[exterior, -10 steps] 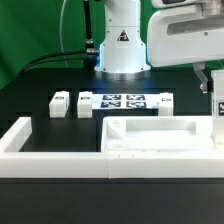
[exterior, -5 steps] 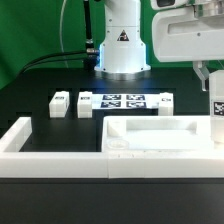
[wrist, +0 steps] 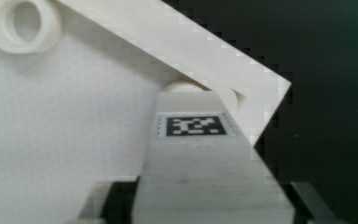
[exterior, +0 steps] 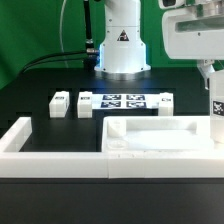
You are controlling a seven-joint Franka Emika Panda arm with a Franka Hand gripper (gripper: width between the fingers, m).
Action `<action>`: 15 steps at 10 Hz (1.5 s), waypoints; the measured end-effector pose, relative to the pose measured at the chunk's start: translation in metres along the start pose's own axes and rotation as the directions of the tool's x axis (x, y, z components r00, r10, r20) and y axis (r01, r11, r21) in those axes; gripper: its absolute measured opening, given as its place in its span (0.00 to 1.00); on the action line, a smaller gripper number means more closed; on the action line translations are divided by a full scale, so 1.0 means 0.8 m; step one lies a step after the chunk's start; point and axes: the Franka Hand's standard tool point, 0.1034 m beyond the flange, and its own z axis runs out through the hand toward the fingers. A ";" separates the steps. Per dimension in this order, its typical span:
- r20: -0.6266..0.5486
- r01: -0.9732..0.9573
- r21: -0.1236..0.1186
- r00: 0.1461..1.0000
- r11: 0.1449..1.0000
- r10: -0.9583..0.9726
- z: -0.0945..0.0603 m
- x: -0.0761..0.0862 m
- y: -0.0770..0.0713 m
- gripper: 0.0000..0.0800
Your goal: Assemble desk
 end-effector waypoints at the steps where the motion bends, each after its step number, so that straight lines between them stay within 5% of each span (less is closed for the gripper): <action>1: 0.002 -0.061 0.003 0.998 0.998 0.061 0.000 0.000 0.000 0.36; 4: 0.039 -0.468 0.027 0.883 0.883 0.467 0.003 -0.006 -0.002 0.36; 7: 0.067 -0.617 0.029 0.786 0.786 0.614 0.003 -0.003 -0.003 0.36; 8: 0.068 -0.627 0.029 0.779 0.779 0.624 0.003 -0.003 -0.004 0.36; 10: 0.065 -0.580 0.031 0.814 0.814 0.577 0.004 -0.004 -0.003 0.66; 11: 0.063 -0.534 0.029 0.845 0.845 0.531 0.005 -0.003 -0.003 0.66; 12: 0.061 -0.482 0.030 0.875 0.876 0.480 0.006 -0.002 -0.003 0.78; 15: 0.051 -0.248 0.044 0.968 0.968 0.246 0.006 -0.002 -0.003 0.81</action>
Offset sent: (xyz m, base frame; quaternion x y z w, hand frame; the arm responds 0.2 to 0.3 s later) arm -0.0164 0.0058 -0.0032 0.0096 -0.0125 0.3875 0.9217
